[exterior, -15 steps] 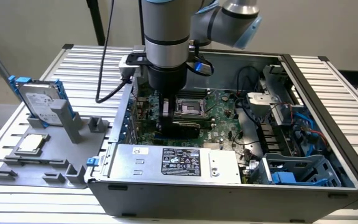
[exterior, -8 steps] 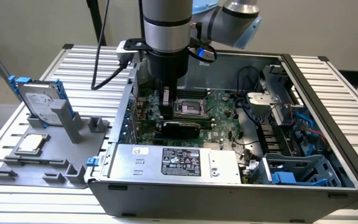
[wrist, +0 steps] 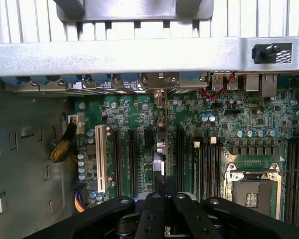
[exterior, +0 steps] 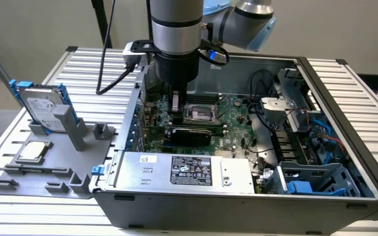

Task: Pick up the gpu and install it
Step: 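Press down on the gpu until it lock into place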

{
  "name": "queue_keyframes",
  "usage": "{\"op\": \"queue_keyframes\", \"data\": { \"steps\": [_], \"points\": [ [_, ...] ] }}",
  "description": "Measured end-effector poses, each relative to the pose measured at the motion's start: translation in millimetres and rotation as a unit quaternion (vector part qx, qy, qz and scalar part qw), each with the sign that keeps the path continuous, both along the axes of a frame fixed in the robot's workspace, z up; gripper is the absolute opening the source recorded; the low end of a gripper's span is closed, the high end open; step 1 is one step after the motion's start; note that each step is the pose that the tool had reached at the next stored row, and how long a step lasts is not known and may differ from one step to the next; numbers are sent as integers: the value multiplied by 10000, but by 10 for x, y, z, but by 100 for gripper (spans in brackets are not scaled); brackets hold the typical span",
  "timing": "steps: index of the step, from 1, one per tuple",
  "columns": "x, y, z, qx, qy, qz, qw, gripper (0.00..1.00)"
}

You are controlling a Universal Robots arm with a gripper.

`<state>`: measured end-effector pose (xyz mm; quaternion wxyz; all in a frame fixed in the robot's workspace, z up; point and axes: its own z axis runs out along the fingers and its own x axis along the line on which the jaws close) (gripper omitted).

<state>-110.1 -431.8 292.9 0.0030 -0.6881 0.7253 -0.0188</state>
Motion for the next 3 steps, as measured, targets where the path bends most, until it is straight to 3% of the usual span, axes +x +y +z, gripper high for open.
{"op": "queue_keyframes", "data": {
  "steps": [3],
  "points": [
    [0, 0, 0, 0, 0, 0, 10000, 11]
  ]
}}
